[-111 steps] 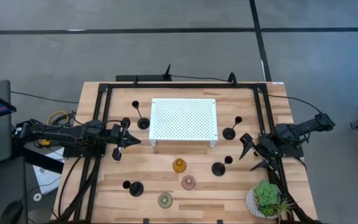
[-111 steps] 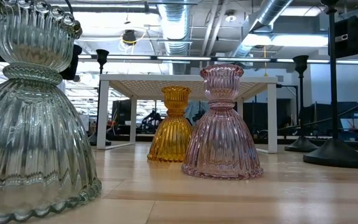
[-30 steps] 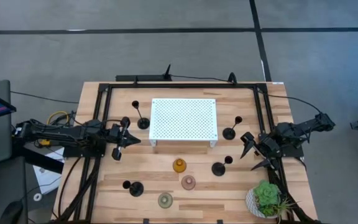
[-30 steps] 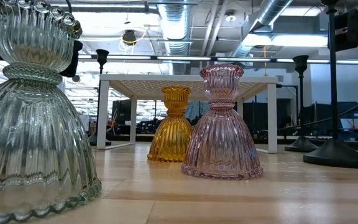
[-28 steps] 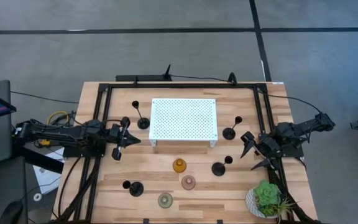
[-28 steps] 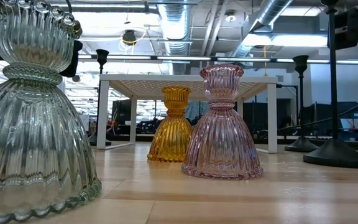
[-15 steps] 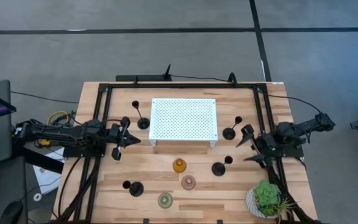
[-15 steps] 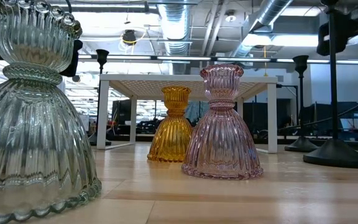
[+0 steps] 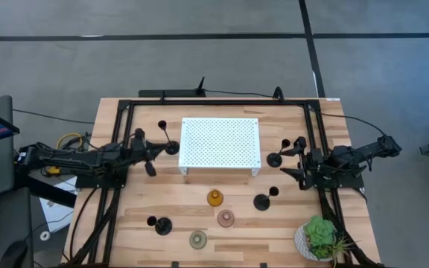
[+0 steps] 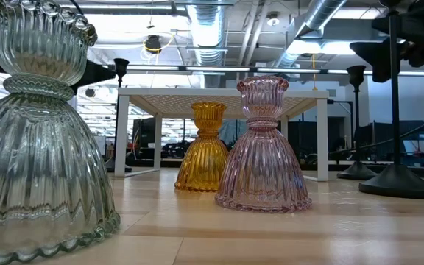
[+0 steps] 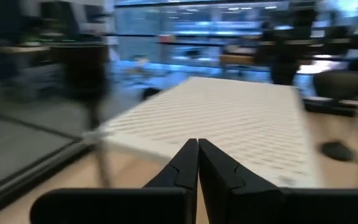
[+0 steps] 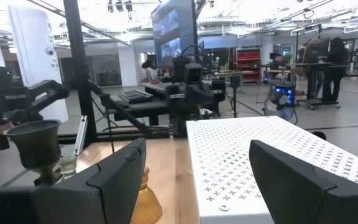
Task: Pick & Place candle stick holders
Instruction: Put the black candle holder on the shelf
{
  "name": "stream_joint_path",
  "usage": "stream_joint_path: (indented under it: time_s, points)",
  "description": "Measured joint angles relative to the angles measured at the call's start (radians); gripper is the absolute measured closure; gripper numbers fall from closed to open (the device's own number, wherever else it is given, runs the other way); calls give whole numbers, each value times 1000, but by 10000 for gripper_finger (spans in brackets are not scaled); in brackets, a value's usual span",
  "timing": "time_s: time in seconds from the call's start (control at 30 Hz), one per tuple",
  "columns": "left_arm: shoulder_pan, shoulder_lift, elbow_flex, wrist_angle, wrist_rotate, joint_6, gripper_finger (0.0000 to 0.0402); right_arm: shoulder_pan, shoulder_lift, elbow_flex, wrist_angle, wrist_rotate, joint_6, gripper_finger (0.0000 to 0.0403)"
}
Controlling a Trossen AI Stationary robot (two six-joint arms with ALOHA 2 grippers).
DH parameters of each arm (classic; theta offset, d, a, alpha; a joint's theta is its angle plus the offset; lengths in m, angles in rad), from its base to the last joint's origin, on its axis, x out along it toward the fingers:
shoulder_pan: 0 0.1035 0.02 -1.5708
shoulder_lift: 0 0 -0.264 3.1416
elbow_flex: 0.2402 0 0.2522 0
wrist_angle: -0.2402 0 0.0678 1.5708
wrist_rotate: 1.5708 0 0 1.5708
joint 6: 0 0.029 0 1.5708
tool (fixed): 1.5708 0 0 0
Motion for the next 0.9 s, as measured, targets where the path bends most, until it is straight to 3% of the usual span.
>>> stream_joint_path:
  time_s: [0.3, 0.5, 0.7, 0.9]
  points:
    - [0, 0, 0, -121, -153, -7, 397, 0, 0, 0, -16, 0, 0, 127]
    - [0, 0, 0, -123, -311, 24, 391, 0, 0, 0, -33, 0, 0, 127]
    - [0, 0, 0, -123, -314, 26, 379, 0, 0, 0, -52, 1, 0, 127]
    - [0, 0, 0, -122, -274, 19, 338, 0, 0, 0, -53, 1, 0, 127]
